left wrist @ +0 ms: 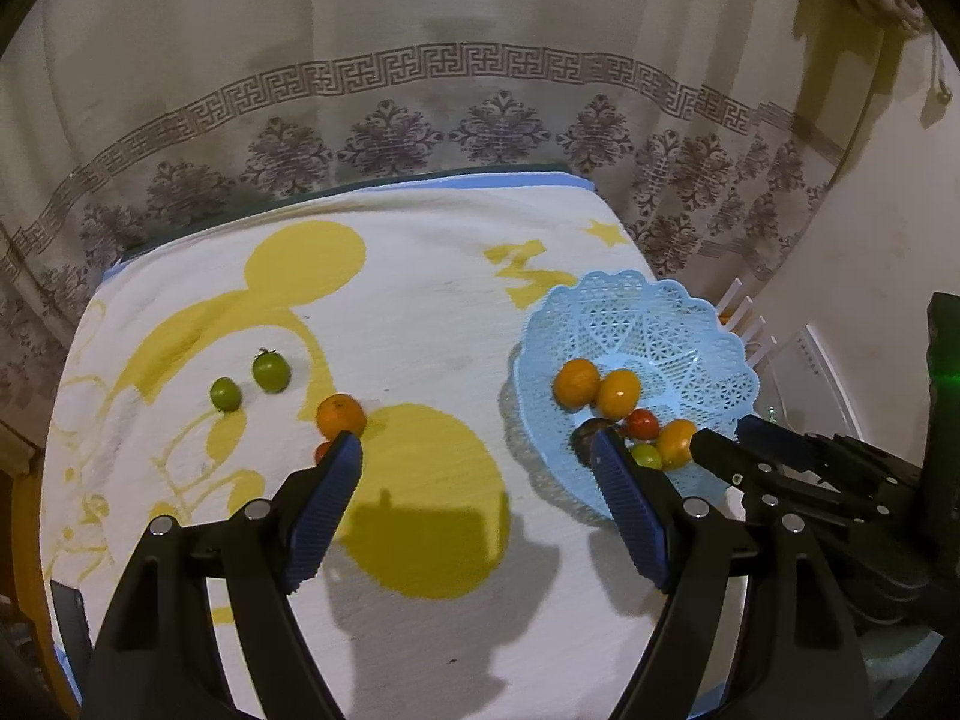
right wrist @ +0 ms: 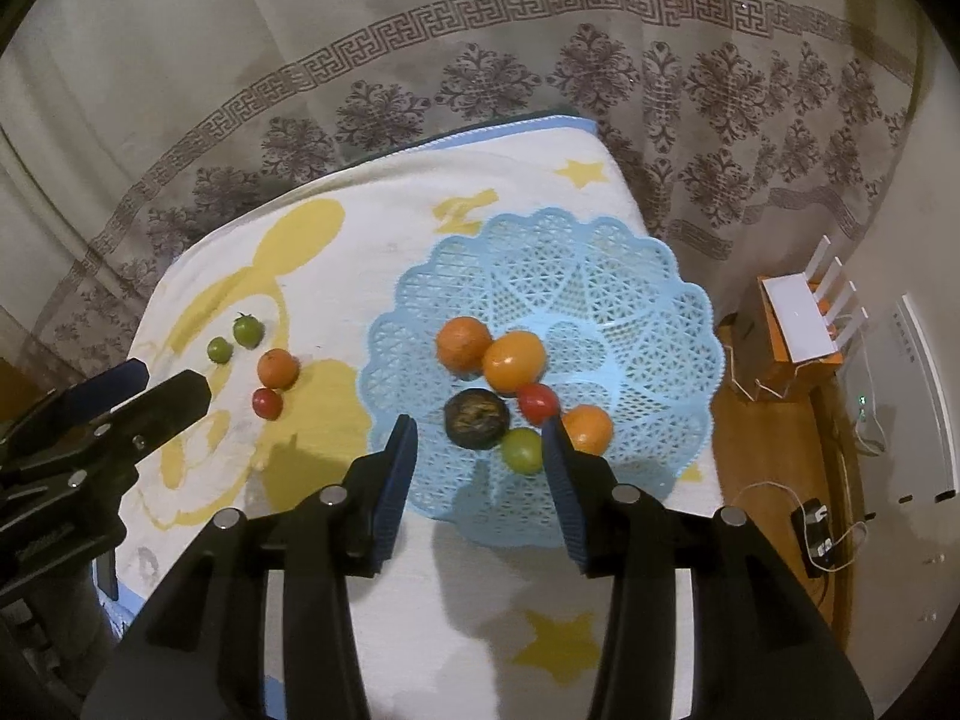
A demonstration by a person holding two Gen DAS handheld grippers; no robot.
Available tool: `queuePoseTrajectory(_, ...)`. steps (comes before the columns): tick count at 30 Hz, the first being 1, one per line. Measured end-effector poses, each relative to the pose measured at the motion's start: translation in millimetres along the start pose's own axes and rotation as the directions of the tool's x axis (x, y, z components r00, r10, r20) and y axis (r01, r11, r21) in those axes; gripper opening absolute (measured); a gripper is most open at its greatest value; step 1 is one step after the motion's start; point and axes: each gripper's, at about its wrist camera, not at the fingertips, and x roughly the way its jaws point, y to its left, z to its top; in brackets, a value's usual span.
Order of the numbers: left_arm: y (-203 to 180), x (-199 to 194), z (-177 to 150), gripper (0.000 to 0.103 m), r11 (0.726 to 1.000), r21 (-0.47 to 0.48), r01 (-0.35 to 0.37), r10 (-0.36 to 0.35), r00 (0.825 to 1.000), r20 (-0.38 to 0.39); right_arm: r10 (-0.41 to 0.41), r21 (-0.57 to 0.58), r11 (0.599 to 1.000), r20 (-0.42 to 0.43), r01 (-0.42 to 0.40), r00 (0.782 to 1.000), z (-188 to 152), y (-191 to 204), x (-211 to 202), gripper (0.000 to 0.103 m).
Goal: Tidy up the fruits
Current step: 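Withdraw both open grippers from the basket toward remaining fruits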
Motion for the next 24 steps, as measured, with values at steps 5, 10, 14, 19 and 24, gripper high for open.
queuePoseTrajectory(5, 23.1, -1.0, -7.6, 0.084, 0.999, -0.034, 0.008, -0.008, 1.000, -0.026, 0.005, -0.005, 1.000, 0.042, -0.005, 0.999, -1.6, 15.3, -1.6, 0.063)
queuePoseTrajectory(10, 57.5, 0.3, -20.0, 0.084, 0.995, -0.094, -0.025, 0.020, 0.998, -0.055, 0.007, -0.023, 1.000, 0.057, -0.005, 0.998, -2.9, 31.7, -0.2, 0.067)
queuePoseTrajectory(14, 92.6, 2.1, -28.4, 0.084, 0.989, -0.135, -0.065, 0.055, 0.996, -0.075, 0.024, -0.037, 0.999, 0.034, -0.023, 0.999, -5.9, 49.1, 6.3, 0.067)
queuePoseTrajectory(19, 136.4, 4.9, -38.7, 0.084, 0.974, -0.207, -0.093, 0.073, 0.992, -0.103, 0.039, -0.062, 0.997, 0.006, -0.038, 0.999, -9.9, 73.9, 17.5, 0.067)
queuePoseTrajectory(24, 168.9, 8.8, -46.6, 0.084, 0.966, -0.226, -0.123, 0.097, 0.988, -0.123, 0.047, -0.087, 0.995, -0.024, -0.049, 0.999, -13.8, 102.3, 33.1, 0.067)
